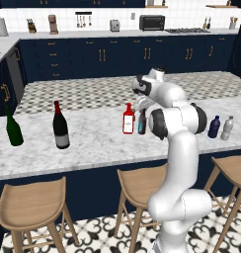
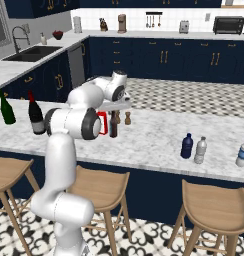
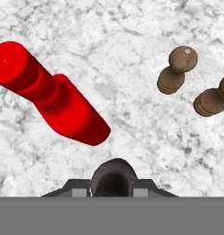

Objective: Move the plastic bottles in the middle to the plastics group, and the glass bottles in the middle to the glass group.

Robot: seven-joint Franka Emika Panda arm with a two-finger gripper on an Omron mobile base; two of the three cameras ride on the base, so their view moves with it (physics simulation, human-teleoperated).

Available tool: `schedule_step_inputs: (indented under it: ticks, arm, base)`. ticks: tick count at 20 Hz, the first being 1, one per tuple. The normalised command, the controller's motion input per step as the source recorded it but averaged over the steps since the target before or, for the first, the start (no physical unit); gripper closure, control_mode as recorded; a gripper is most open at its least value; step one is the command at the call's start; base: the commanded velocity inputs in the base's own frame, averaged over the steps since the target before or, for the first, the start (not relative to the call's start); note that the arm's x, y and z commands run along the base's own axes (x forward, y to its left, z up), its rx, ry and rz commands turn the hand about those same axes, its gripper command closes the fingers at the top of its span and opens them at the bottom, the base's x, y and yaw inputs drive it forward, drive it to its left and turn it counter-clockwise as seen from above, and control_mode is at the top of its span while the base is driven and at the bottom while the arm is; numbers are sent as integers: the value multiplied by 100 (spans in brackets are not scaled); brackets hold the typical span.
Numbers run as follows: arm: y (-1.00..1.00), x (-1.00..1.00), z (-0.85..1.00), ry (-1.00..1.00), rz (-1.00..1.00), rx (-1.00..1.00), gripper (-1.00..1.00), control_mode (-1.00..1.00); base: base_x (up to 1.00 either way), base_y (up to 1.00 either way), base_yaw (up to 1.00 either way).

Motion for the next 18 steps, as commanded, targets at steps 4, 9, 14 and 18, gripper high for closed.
schedule_step_inputs:
  ticks: [4,9,14,18]
  arm:
    - [0,-73,46,0,19,2,100,-100]
    - [1,-84,37,0,14,0,100,-100]
    - [8,-77,26,-1,7,0,100,-100]
    - [20,-55,12,-8,3,0,100,-100]
  base:
    - [0,0,0]
    - [0,0,0]
    - [0,0,0]
    - [0,0,0]
